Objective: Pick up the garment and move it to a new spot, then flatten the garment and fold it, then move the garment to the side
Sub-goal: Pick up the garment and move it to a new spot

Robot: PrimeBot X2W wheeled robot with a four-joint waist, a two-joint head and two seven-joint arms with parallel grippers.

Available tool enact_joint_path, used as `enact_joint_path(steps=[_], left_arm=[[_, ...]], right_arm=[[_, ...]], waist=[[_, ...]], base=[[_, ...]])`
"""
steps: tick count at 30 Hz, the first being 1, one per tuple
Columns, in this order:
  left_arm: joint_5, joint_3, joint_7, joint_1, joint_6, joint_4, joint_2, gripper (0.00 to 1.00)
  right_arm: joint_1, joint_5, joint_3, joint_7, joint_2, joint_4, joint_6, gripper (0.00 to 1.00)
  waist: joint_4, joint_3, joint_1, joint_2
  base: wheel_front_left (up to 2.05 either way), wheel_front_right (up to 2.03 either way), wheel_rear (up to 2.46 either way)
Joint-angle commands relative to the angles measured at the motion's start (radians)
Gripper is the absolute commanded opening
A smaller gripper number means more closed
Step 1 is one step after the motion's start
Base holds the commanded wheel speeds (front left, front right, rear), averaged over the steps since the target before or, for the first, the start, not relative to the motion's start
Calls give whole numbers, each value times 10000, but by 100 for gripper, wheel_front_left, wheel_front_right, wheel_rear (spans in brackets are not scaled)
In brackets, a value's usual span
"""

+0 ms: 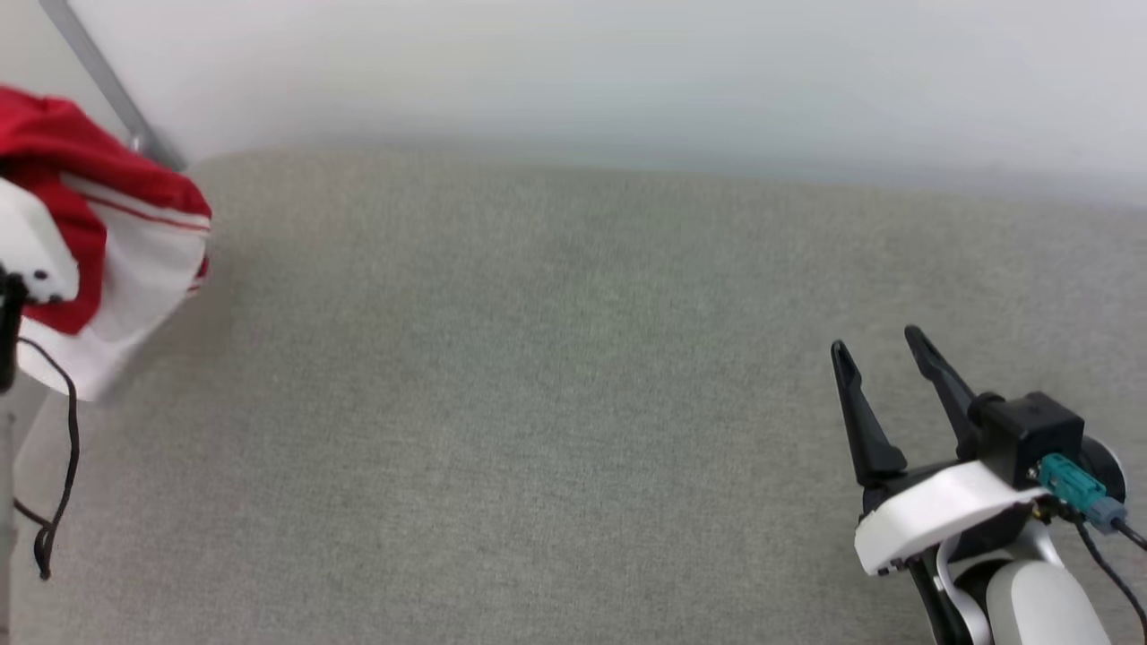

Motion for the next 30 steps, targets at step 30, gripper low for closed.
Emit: enact_joint_path(steps=[30], left_arm=[[-589, -3616, -1484, 4270, -296, -2062, -4434, 0]], right_arm=[[1094, 392, -653, 264, 18, -468, -3, 100]], waist=[[-2685, -687, 1, 0]], base=[[0, 0, 0]])
